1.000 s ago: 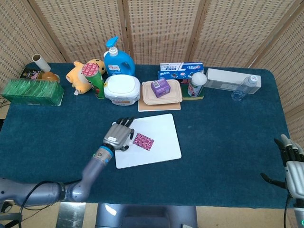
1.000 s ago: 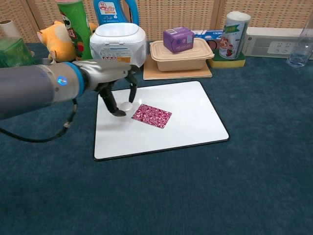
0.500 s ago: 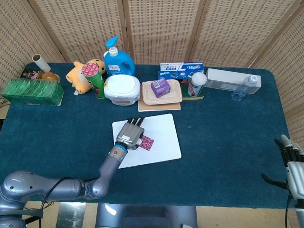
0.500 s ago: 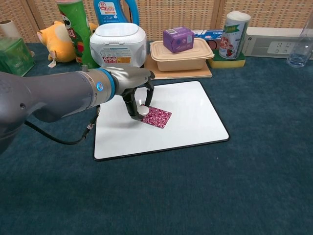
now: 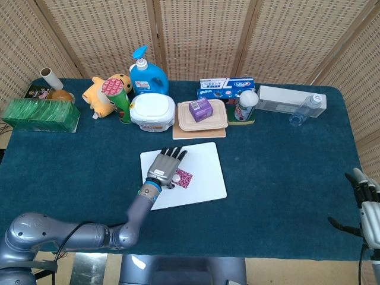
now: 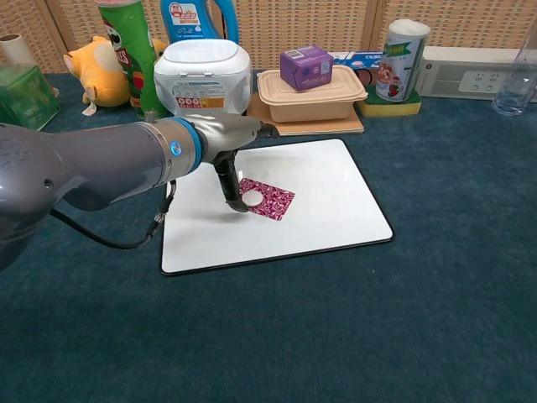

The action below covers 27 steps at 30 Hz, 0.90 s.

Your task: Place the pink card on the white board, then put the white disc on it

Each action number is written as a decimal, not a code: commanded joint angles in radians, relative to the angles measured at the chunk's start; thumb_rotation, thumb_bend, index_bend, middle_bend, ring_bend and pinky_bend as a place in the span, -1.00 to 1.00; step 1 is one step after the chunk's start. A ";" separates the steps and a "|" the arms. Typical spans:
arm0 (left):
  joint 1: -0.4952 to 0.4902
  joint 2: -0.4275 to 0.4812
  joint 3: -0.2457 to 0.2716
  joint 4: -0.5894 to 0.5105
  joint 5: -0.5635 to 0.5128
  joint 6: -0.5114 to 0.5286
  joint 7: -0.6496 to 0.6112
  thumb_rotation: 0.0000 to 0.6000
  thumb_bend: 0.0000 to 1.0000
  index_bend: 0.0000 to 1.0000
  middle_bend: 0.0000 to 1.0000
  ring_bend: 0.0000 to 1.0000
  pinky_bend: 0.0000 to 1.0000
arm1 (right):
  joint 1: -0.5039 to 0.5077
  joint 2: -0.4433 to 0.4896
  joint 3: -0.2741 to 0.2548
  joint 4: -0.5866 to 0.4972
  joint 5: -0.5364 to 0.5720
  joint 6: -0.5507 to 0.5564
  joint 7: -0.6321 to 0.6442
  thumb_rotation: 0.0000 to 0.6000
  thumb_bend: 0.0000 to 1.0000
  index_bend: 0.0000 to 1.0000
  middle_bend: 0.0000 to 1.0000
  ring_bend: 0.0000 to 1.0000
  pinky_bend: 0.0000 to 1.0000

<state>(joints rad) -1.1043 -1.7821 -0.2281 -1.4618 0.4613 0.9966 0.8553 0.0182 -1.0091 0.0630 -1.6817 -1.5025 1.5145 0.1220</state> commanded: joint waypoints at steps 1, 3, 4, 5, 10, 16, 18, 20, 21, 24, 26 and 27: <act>0.027 0.043 0.022 -0.057 0.066 0.027 -0.029 1.00 -0.76 -1.00 -1.00 -1.00 -0.88 | 0.000 -0.002 0.000 0.000 -0.001 0.001 -0.003 0.88 -1.00 -0.91 -1.00 -1.00 -1.00; 0.056 0.091 0.054 -0.120 0.131 0.056 -0.046 1.00 -0.76 -1.00 -1.00 -1.00 -0.88 | 0.001 -0.004 0.000 0.000 -0.001 0.001 -0.007 0.88 -1.00 -0.91 -1.00 -1.00 -1.00; 0.071 0.114 0.070 -0.149 0.160 0.067 -0.055 1.00 -0.76 -1.00 -1.00 -1.00 -0.88 | 0.001 -0.005 0.000 0.000 -0.001 0.001 -0.009 0.89 -1.00 -0.91 -1.00 -1.00 -1.00; 0.093 0.148 0.091 -0.189 0.202 0.084 -0.069 1.00 -0.77 -1.00 -1.00 -1.00 -0.88 | 0.000 -0.006 -0.001 0.000 -0.002 0.002 -0.013 0.89 -1.00 -0.91 -1.00 -1.00 -1.00; 0.192 0.292 0.180 -0.321 0.381 0.166 -0.140 1.00 -0.82 -1.00 -1.00 -1.00 -0.88 | -0.002 -0.013 -0.004 -0.002 -0.009 0.010 -0.030 0.88 -1.00 -0.91 -1.00 -1.00 -1.00; 0.315 0.440 0.279 -0.396 0.543 0.291 -0.200 1.00 -0.88 -1.00 -1.00 -1.00 -0.88 | -0.005 -0.021 -0.009 -0.005 -0.017 0.014 -0.047 0.87 -1.00 -0.91 -1.00 -1.00 -1.00; 0.426 0.513 0.341 -0.395 0.629 0.406 -0.296 1.00 -0.89 -1.00 -1.00 -1.00 -0.88 | -0.006 -0.026 -0.011 -0.007 -0.021 0.017 -0.059 0.87 -1.00 -0.91 -1.00 -1.00 -1.00; 0.492 0.551 0.382 -0.374 0.711 0.453 -0.397 1.00 -0.89 -1.00 -1.00 -1.00 -0.88 | -0.007 -0.029 -0.010 -0.007 -0.021 0.021 -0.066 0.87 -1.00 -0.91 -1.00 -1.00 -1.00; 0.531 0.569 0.398 -0.357 0.738 0.478 -0.456 1.00 -0.90 -1.00 -1.00 -1.00 -0.88 | -0.008 -0.032 -0.010 -0.007 -0.022 0.023 -0.070 0.87 -1.00 -0.91 -1.00 -1.00 -1.00; 0.614 0.605 0.435 -0.313 0.793 0.532 -0.552 1.00 -0.92 -1.00 -1.00 -1.00 -0.88 | -0.009 -0.036 -0.011 -0.007 -0.026 0.028 -0.081 0.88 -1.00 -0.91 -1.00 -1.00 -1.00; 0.671 0.609 0.449 -0.278 0.840 0.585 -0.592 1.00 -0.93 -1.00 -1.00 -1.00 -0.88 | -0.010 -0.041 -0.010 -0.005 -0.029 0.033 -0.094 0.88 -1.00 -0.91 -1.00 -1.00 -1.00; 0.689 0.608 0.450 -0.266 0.857 0.602 -0.605 1.00 -0.93 -1.00 -1.00 -1.00 -0.88 | -0.010 -0.043 -0.010 -0.004 -0.030 0.035 -0.099 0.88 -1.00 -0.91 -1.00 -1.00 -1.00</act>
<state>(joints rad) -0.4968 -1.2145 0.1736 -1.7829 1.2311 1.5095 0.3318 0.0085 -1.0489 0.0525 -1.6869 -1.5303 1.5465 0.0284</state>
